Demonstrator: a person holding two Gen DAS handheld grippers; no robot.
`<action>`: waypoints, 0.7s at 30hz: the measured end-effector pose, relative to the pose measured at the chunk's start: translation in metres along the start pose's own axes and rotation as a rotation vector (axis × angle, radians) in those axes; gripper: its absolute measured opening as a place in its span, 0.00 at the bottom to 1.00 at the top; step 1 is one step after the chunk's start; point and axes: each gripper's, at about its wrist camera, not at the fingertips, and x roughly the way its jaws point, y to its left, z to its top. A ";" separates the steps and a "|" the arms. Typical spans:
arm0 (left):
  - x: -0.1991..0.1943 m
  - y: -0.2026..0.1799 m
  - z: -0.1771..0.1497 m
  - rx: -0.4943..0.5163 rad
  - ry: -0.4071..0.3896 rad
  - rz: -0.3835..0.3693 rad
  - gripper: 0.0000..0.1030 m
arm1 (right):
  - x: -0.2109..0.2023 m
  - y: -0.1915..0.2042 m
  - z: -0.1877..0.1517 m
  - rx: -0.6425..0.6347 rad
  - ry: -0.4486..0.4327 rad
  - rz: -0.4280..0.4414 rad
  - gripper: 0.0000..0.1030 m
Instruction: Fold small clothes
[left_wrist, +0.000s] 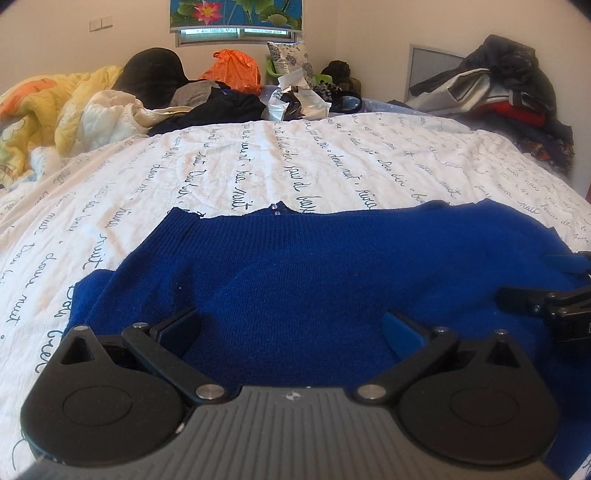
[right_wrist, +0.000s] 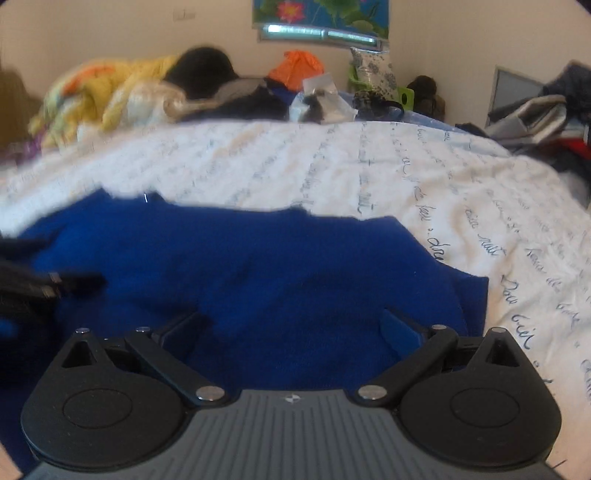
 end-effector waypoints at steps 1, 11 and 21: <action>0.000 0.000 -0.001 -0.002 0.000 0.000 1.00 | 0.000 0.002 0.000 -0.008 0.004 -0.008 1.00; 0.000 0.000 -0.001 -0.004 -0.001 0.005 1.00 | 0.002 0.009 0.000 -0.026 0.005 -0.039 1.00; -0.001 0.001 -0.002 -0.004 -0.004 0.008 1.00 | 0.001 0.009 0.000 -0.020 0.001 -0.038 1.00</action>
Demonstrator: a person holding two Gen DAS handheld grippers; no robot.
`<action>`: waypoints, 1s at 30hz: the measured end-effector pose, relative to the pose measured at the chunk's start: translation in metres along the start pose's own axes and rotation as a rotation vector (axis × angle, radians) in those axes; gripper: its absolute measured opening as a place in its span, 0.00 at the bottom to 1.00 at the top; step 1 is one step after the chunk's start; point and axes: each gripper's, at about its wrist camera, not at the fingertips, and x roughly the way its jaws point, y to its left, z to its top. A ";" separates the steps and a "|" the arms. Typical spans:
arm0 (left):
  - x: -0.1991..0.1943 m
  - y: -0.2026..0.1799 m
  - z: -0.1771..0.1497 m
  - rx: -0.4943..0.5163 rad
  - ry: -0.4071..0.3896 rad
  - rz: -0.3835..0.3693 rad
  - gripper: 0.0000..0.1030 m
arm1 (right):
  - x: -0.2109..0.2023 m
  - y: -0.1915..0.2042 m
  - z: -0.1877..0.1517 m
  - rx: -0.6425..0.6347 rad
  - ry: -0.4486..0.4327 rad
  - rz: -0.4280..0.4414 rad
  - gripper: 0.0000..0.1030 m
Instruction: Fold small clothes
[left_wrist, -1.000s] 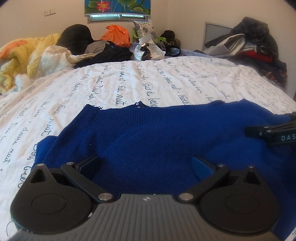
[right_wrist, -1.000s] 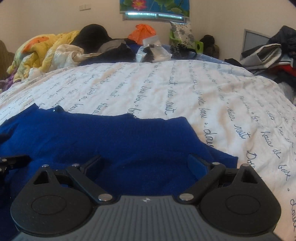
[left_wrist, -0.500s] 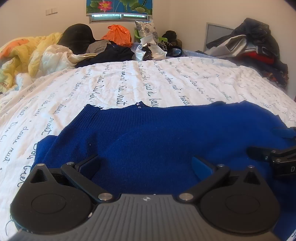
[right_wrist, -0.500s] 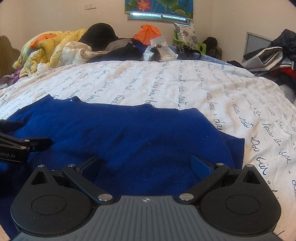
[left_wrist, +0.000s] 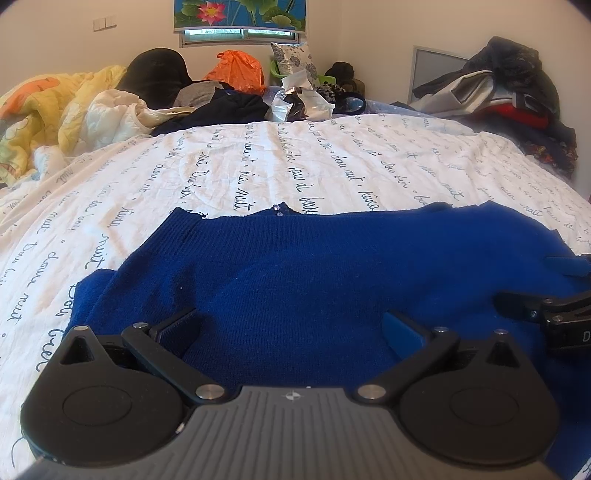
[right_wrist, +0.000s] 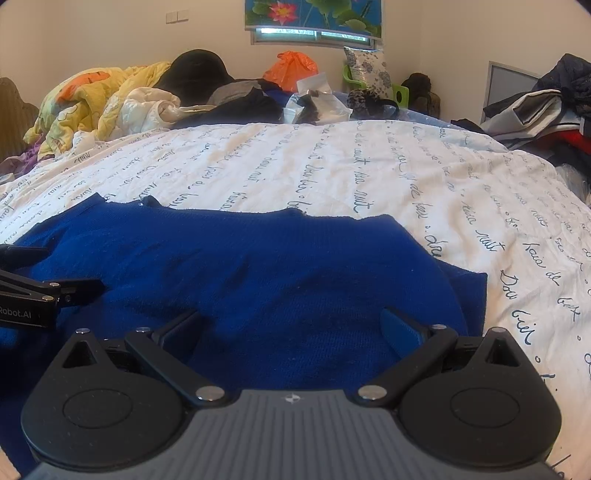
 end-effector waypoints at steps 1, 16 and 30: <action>0.000 0.000 0.000 0.000 0.000 0.001 1.00 | 0.000 0.000 0.000 0.001 -0.001 0.000 1.00; 0.000 0.000 0.000 0.000 -0.001 0.001 1.00 | -0.001 0.002 0.000 0.001 0.000 -0.002 1.00; -0.002 0.001 -0.001 -0.005 -0.003 0.000 1.00 | -0.001 0.002 -0.001 -0.004 0.000 -0.006 1.00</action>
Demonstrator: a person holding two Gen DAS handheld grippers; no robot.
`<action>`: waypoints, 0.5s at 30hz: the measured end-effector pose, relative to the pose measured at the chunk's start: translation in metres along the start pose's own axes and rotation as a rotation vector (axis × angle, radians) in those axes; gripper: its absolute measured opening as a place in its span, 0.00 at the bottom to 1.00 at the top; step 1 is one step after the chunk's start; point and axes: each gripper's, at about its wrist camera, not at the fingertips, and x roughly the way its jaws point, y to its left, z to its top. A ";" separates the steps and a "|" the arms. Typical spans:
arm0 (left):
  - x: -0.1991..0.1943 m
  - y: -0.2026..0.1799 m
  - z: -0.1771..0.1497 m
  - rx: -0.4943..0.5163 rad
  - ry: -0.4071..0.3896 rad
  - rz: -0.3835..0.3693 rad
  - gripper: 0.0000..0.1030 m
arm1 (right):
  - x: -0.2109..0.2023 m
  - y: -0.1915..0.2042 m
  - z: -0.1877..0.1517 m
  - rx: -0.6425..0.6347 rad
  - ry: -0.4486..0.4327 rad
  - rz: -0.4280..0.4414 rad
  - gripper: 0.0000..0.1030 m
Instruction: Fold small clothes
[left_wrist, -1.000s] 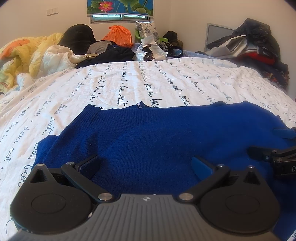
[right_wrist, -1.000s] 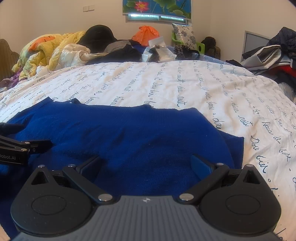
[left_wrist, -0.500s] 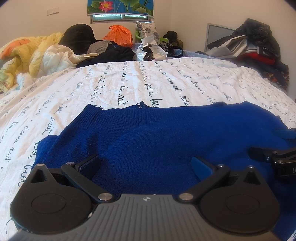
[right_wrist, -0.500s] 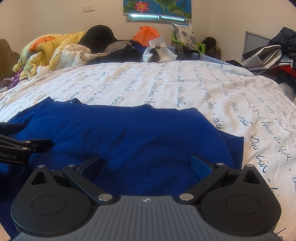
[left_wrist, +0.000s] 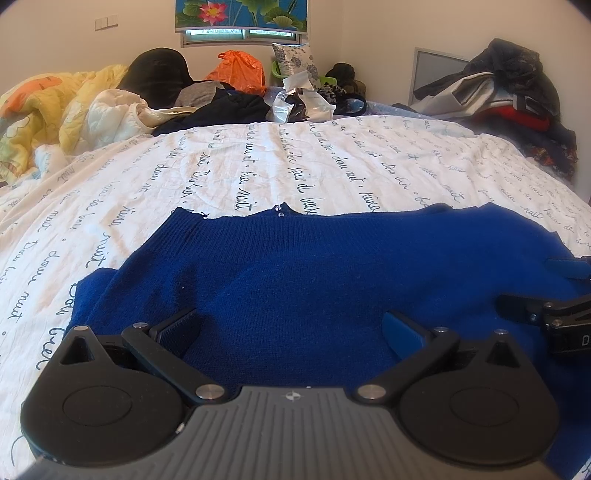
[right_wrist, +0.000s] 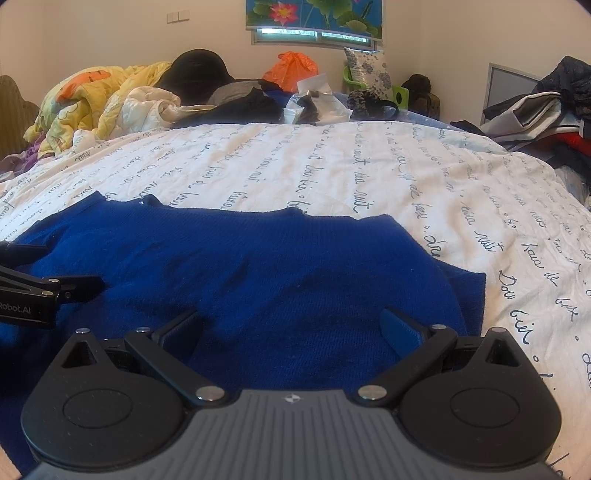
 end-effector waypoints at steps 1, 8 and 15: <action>0.000 0.000 0.000 0.000 0.000 0.000 1.00 | 0.000 0.000 0.000 -0.001 0.000 -0.001 1.00; -0.027 -0.007 -0.002 0.006 0.012 0.050 1.00 | -0.010 0.002 0.004 0.018 0.019 -0.049 1.00; -0.065 -0.020 -0.047 0.103 0.007 -0.011 1.00 | -0.032 -0.009 -0.027 0.043 0.010 0.017 1.00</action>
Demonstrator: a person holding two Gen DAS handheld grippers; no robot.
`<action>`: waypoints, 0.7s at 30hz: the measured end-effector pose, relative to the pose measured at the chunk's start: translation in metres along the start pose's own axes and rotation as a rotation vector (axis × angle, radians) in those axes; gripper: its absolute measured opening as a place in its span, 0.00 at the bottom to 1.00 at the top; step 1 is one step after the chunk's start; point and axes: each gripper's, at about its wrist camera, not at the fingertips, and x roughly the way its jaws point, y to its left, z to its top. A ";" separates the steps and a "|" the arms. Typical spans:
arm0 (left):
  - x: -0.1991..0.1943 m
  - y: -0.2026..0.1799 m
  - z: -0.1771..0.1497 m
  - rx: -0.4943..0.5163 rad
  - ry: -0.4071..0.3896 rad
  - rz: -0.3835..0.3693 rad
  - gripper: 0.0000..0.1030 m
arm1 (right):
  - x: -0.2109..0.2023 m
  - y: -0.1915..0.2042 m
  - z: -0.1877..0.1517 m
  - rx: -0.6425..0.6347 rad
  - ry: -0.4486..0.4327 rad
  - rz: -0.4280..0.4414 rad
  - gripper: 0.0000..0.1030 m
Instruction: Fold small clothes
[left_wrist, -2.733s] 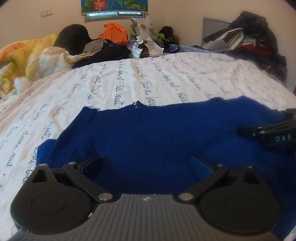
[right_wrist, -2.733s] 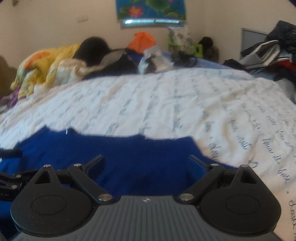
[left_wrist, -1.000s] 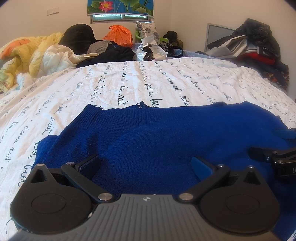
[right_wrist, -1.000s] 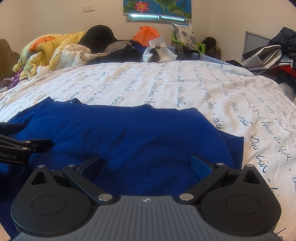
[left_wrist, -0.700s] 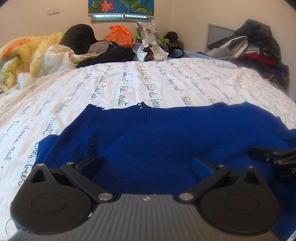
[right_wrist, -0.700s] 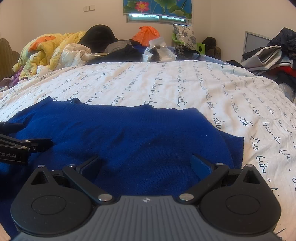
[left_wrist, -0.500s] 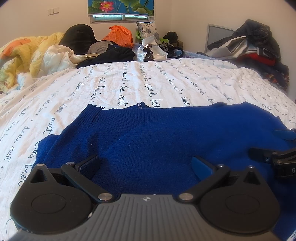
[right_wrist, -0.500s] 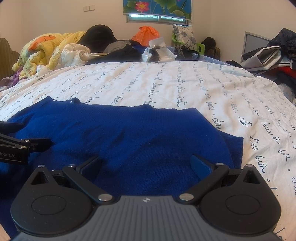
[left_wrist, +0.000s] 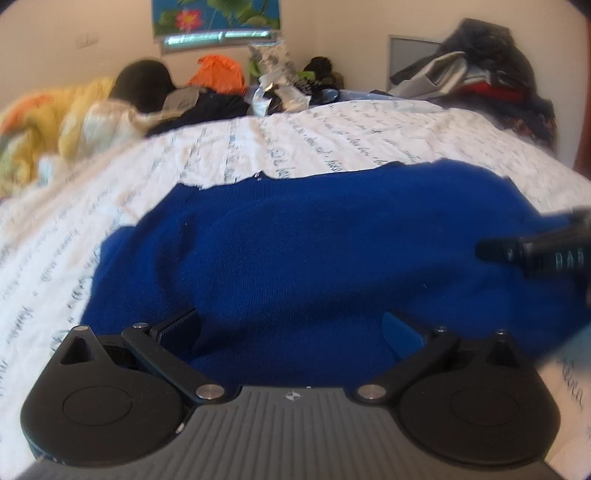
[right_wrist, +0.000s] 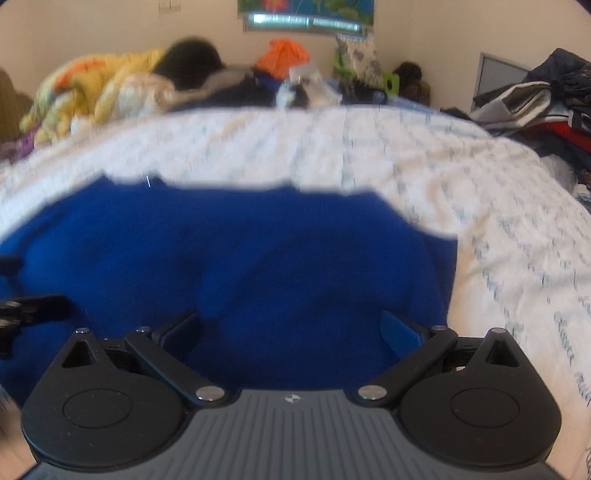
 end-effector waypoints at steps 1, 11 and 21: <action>-0.004 0.001 0.000 -0.008 0.020 -0.004 1.00 | -0.001 -0.001 0.002 -0.011 0.016 0.001 1.00; -0.017 0.000 -0.010 -0.093 0.095 0.000 1.00 | -0.025 0.028 -0.019 -0.141 0.032 0.020 1.00; -0.021 -0.005 -0.022 -0.119 0.024 0.043 1.00 | -0.035 0.028 -0.030 -0.085 0.009 -0.006 1.00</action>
